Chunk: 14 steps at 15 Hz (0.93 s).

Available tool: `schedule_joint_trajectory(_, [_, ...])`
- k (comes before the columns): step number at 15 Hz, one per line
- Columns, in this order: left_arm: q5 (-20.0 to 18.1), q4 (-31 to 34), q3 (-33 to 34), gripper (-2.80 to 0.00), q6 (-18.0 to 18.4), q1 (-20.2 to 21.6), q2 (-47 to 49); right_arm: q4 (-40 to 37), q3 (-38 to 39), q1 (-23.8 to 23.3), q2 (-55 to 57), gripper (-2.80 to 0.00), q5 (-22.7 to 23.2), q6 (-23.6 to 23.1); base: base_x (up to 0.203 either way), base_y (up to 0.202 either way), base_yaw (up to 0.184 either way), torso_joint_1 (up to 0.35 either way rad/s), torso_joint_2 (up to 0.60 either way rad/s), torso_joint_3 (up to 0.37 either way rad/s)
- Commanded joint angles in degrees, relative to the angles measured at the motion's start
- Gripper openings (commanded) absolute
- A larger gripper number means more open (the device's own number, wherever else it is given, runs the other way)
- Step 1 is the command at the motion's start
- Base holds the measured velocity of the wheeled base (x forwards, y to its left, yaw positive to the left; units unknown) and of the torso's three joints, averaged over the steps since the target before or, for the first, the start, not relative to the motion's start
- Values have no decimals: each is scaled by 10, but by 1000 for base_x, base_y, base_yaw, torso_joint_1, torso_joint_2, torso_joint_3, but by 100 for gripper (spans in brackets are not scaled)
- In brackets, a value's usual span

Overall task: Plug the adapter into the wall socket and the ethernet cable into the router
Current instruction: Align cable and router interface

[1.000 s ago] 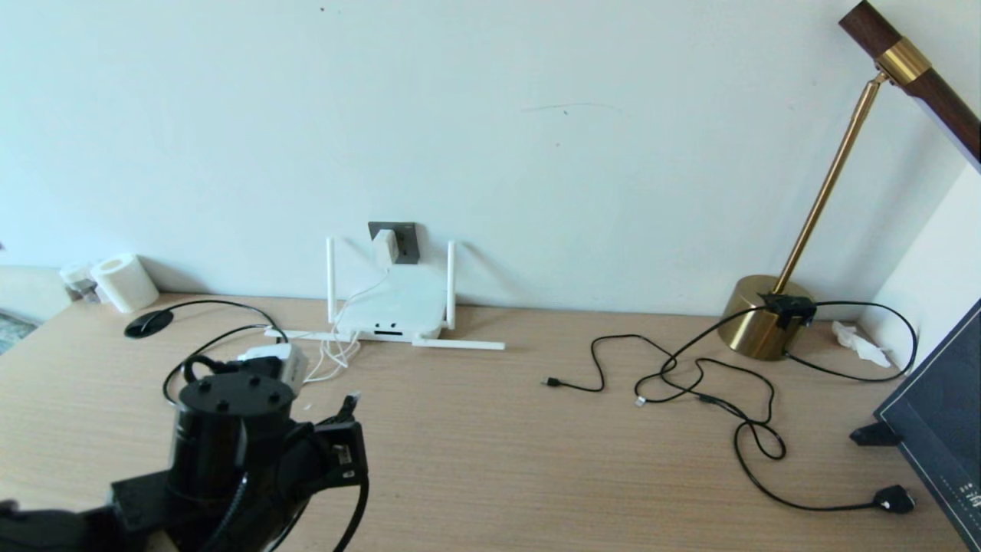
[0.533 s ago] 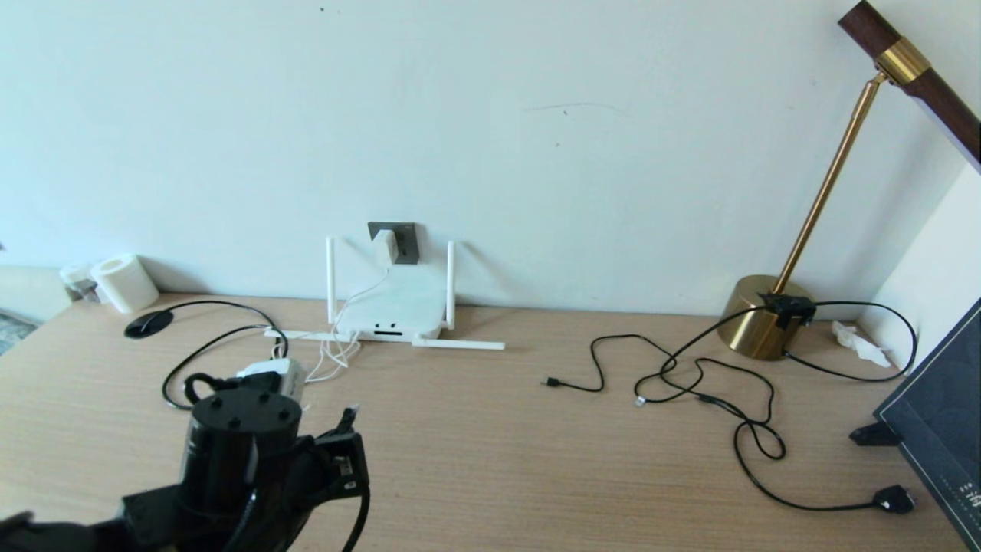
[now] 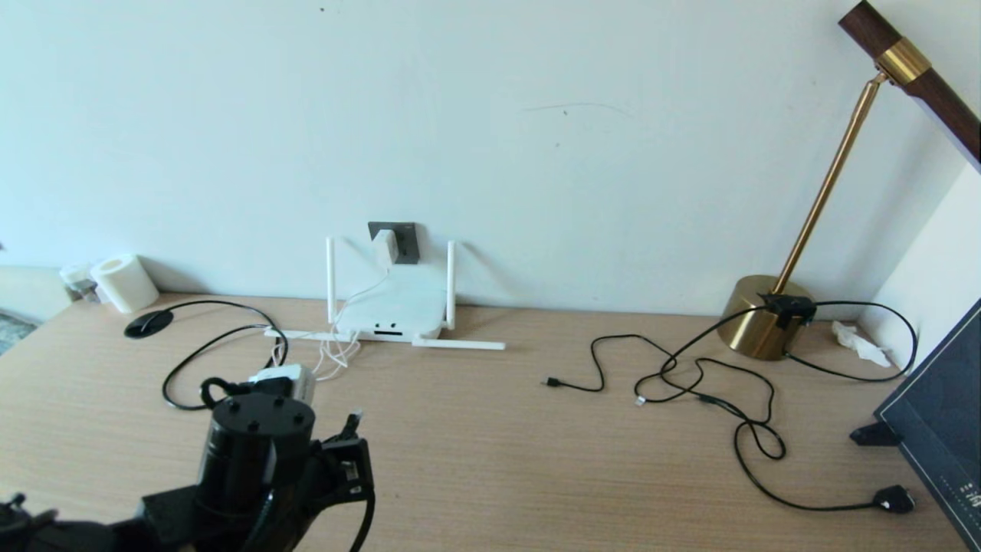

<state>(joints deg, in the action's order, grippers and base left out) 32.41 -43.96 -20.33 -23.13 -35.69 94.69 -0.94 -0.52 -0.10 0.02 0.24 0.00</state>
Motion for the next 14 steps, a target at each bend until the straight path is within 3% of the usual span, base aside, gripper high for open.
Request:
schedule_joint_trajectory(1, [2,-2,1,-280,-2,0,5,0,0,0,1,0,0,0,0,0,0,0,0,0])
schedule_joint_trajectory(9, [4,-16,-8,-280,-1,-1,9,0,0,0,1,0,0,0,0,0,0,0,0,0])
schedule_joint_trajectory(12, [45,-25,-20,-280,-2,-4,21,0,0,0,0,0,0,0,0,0,0,0,0,0])
schedule_joint_trajectory(14, [51,-48,-18,-280,-5,-16,30,0,0,0,0,0,0,0,0,0,0,0,0,0])
